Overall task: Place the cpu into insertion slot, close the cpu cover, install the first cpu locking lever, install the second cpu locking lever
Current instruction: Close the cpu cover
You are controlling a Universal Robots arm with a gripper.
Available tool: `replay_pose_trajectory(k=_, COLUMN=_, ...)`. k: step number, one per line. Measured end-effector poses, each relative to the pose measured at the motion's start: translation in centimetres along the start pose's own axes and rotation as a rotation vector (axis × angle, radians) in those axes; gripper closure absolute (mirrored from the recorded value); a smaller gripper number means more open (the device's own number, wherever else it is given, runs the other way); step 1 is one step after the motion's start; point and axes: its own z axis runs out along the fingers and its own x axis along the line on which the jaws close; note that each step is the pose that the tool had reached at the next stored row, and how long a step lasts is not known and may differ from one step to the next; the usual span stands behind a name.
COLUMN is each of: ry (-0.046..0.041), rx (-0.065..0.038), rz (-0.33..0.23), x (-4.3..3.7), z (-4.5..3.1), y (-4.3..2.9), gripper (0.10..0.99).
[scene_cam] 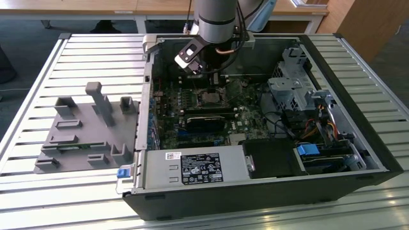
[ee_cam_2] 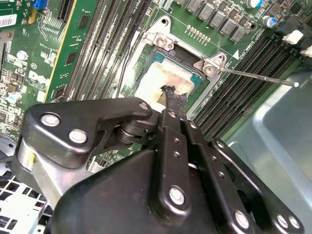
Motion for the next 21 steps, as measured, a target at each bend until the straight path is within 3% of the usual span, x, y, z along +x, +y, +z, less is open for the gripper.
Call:
replay_pose_trajectory(k=9, ry=-0.0001, rx=0.002, rz=0.000, x=0.01, z=-1.31, y=0.04, gripper=0.980)
replay_pose_trajectory(k=18, ry=-0.0002, rx=0.006, rz=0.000, x=0.02, z=-4.61, y=0.15, gripper=0.980)
replay_pose_trajectory(k=21, ry=-0.0003, rx=0.009, rz=0.000, x=0.02, z=-5.11, y=0.17, gripper=0.980)
